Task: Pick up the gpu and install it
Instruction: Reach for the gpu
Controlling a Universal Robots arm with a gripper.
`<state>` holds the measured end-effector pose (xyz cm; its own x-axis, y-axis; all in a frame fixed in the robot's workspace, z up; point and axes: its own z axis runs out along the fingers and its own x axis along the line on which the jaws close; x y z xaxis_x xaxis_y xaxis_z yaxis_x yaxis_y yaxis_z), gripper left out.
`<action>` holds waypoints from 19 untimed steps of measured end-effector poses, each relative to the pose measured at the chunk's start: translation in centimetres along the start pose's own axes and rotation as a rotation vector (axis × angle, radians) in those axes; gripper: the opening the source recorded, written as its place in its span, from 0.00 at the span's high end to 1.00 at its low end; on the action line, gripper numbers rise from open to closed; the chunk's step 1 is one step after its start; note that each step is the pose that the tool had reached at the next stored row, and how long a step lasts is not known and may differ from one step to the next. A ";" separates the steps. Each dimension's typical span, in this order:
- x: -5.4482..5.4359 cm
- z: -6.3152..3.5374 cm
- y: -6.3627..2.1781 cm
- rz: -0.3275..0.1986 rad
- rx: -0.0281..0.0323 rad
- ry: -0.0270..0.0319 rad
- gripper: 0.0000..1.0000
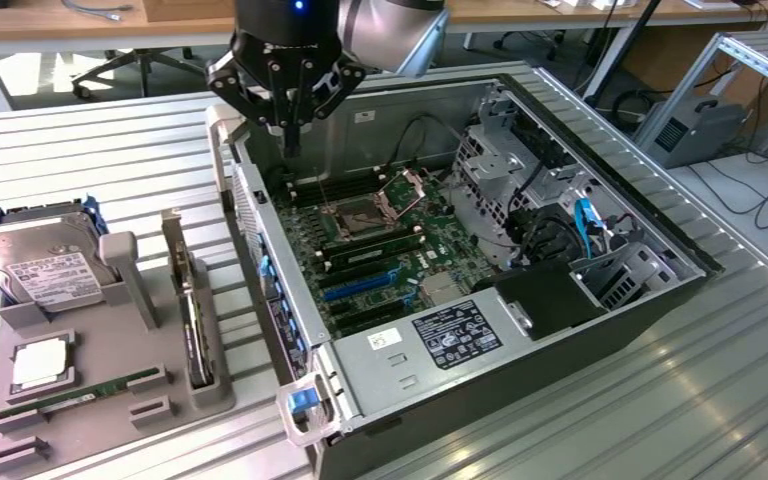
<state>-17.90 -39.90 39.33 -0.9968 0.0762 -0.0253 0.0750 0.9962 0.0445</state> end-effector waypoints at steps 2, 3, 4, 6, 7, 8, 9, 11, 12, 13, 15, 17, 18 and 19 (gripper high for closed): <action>0.1 0.00 -0.01 0.000 0.0000 0.0000 0.89; 0.2 -0.01 -0.01 0.000 0.0000 0.0000 0.89; 0.2 -0.01 -0.01 0.000 0.0001 0.0000 0.89; 0.3 -0.01 -0.02 0.000 0.0000 0.0000 0.89; 0.3 -0.01 -0.02 0.000 0.0000 0.0000 0.89; 0.4 -0.01 -0.03 0.000 0.0000 0.0000 0.89; 0.4 -0.02 -0.03 0.000 0.0000 0.0000 0.89; 0.5 -0.02 -0.04 0.000 0.0000 0.0000 0.89; 0.6 -0.02 -0.04 0.000 0.0000 0.0000 0.89; 0.6 -0.02 -0.05 0.000 0.0001 0.0000 0.89; 0.7 -0.03 -0.05 0.000 0.0001 0.0000 0.89; 0.8 -0.02 -0.06 0.000 0.0000 -0.0001 0.89; 0.9 -0.03 -0.06 0.000 0.0000 -0.0001 0.89; 0.9 -0.03 -0.07 0.000 0.0000 -0.0002 0.89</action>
<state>-18.81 -39.90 39.33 -0.9968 0.0762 -0.0255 0.0751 0.9962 0.0445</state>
